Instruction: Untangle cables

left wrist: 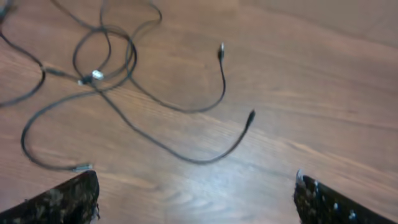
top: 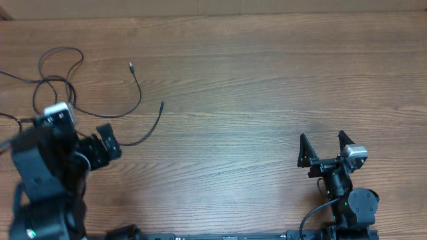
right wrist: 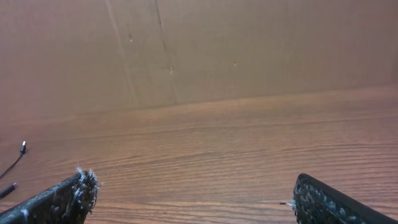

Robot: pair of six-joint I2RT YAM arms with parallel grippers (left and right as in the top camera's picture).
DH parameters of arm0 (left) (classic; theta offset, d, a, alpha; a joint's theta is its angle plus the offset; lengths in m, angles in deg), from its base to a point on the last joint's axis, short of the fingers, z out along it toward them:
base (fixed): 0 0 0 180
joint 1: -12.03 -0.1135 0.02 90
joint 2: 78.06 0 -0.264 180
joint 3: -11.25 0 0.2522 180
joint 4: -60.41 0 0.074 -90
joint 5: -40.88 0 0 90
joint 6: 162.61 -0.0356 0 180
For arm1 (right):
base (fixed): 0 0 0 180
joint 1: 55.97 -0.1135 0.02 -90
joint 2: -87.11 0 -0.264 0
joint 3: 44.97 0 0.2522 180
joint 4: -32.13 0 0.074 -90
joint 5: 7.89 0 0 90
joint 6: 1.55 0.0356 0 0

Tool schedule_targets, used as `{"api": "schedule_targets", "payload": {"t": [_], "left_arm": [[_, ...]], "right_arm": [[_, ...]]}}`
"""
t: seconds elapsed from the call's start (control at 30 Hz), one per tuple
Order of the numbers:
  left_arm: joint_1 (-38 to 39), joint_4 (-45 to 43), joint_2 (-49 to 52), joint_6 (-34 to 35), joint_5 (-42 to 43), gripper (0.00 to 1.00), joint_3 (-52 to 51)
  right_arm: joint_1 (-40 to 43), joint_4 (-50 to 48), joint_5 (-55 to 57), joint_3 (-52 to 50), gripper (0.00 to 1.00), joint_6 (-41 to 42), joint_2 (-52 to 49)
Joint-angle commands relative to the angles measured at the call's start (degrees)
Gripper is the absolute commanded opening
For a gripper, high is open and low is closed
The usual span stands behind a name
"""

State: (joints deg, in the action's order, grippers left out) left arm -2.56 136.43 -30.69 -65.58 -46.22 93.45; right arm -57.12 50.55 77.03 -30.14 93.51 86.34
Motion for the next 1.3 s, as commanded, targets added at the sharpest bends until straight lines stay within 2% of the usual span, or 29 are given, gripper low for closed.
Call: {"api": "schedule_targets", "payload": {"t": [0.0,0.03,0.4,0.63,0.9,1.03,1.1,1.27], "left_arm": [[2.6,-7.2,-9.1,-1.7,-1.0,0.99,-9.8],[4.6,-13.0,-13.8,-3.0,-1.0,1.0,-15.7],[9.5,-44.7,-38.6,-6.6,-1.6,1.0,-44.5],[9.5,-57.1,-47.2,-10.0,-1.9,1.0,-58.2],[9.5,-62.8,-47.2,-13.3,-2.1,1.0,-66.1],[9.4,-62.2,-47.2,-13.3,-3.3,1.0,-68.2],[9.4,-57.3,-47.2,-13.2,-3.3,1.0,-68.2],[9.4,-57.8,-47.1,-13.1,-1.9,1.0,-68.1]], "right_arm": [[0.2,-0.3,0.3,-0.6,1.0,-0.6,0.6],[0.2,-0.3,0.3,-0.6,1.0,-0.6,0.6],[0.2,-0.3,0.3,-0.6,1.0,-0.6,0.6],[0.2,-0.3,0.3,-0.6,1.0,-0.6,0.6],[0.2,-0.3,0.3,-0.6,1.0,-0.6,0.6],[0.2,-0.3,0.3,-0.6,1.0,-0.6,0.6],[0.2,-0.3,0.3,-0.6,1.0,-0.6,0.6],[0.2,-0.3,0.3,-0.6,1.0,-0.6,0.6]]}}
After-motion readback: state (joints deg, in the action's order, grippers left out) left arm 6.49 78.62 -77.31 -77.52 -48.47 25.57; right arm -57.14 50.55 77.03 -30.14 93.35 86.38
